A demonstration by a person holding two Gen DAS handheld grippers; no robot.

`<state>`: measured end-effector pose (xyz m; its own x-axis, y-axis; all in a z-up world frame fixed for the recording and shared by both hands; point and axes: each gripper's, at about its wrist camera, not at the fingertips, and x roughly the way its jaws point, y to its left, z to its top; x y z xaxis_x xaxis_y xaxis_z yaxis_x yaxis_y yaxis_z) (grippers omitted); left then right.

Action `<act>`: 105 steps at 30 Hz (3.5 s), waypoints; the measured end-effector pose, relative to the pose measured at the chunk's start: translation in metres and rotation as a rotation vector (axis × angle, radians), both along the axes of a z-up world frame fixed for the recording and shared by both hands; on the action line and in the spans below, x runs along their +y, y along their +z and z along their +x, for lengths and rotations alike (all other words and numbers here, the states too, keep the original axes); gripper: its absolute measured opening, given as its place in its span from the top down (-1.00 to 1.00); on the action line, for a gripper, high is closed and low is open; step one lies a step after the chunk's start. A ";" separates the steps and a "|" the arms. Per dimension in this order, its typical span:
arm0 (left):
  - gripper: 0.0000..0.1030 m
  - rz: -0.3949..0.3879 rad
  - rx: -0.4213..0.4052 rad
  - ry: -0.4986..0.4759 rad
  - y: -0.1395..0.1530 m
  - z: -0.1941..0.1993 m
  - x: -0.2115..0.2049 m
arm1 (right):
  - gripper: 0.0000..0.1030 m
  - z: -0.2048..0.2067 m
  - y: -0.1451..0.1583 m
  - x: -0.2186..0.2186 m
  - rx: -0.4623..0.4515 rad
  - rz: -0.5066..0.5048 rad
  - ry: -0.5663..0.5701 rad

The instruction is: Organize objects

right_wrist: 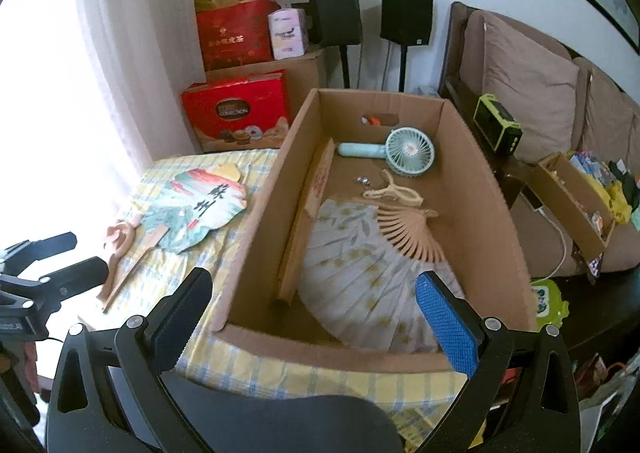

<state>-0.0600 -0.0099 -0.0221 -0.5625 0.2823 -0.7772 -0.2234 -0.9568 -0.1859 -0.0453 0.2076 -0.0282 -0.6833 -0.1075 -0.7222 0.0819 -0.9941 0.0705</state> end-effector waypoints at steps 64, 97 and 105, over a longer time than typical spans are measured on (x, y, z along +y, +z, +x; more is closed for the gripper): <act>-0.41 -0.020 -0.169 0.330 -0.147 -0.039 -0.170 | -0.39 -0.072 -0.100 -0.188 -0.268 -0.199 0.360; 0.10 0.356 -0.222 0.339 -0.154 -0.040 -0.225 | 0.12 -0.132 -0.152 -0.296 -0.512 -0.450 0.474; -0.40 0.229 -0.208 0.288 -0.148 -0.035 -0.193 | 0.20 -0.135 -0.157 -0.292 -0.538 -0.475 0.470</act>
